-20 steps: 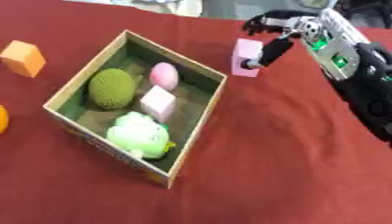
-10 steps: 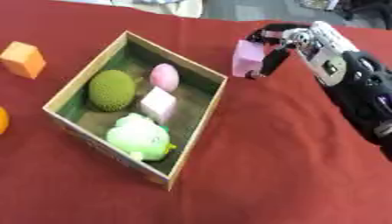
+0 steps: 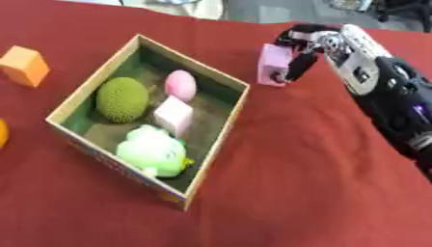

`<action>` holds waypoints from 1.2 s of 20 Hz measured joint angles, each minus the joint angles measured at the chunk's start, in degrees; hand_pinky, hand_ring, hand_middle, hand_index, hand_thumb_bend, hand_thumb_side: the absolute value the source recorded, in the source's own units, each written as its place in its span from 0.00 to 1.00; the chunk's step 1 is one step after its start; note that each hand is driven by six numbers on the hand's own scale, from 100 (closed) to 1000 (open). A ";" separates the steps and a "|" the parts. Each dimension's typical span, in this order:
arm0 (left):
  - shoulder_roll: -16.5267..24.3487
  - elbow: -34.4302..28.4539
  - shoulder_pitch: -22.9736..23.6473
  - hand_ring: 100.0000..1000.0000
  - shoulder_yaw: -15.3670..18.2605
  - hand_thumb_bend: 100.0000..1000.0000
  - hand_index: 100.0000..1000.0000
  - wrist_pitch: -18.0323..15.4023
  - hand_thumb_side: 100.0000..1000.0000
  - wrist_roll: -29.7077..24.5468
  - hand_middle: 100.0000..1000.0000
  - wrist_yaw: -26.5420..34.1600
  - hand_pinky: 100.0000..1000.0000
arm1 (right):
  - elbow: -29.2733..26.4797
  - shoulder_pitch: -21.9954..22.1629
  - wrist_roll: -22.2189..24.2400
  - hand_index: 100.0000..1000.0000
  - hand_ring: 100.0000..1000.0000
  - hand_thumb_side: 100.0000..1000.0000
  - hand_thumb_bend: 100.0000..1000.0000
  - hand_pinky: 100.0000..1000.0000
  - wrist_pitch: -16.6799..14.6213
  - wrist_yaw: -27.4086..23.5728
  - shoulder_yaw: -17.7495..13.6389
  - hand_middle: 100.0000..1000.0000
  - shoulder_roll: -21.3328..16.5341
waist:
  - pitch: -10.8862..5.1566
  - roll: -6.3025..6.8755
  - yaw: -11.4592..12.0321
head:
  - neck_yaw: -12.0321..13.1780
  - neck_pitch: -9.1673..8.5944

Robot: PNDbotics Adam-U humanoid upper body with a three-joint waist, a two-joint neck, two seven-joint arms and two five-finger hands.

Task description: Pick up objects on the table and place them in the box.

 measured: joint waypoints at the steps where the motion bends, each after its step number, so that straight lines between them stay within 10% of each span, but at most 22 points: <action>1: 0.00 0.00 0.00 0.72 0.00 0.47 0.84 0.00 0.83 0.00 0.68 0.00 0.81 | -0.81 0.00 -0.52 0.64 0.75 0.00 0.03 0.83 0.40 -0.39 -0.20 0.44 -0.05 | 0.00 0.00 -0.05 | 0.01 0.00; 16: 0.00 0.00 -0.01 0.72 0.00 0.47 0.84 0.03 0.83 0.05 0.68 0.00 0.81 | -41.93 1.97 3.07 0.62 0.65 0.00 0.03 0.78 3.05 -8.85 2.53 0.43 -6.91 | 0.00 0.00 -0.20 | -0.10 0.07; 24: 0.00 0.00 -0.41 0.71 -0.01 0.47 0.84 -0.07 0.83 -0.01 0.68 0.08 0.80 | -47.34 -1.57 8.79 0.63 0.67 0.00 0.04 0.78 1.31 -11.32 8.22 0.44 -5.16 | -0.03 -0.02 0.22 | -0.57 0.11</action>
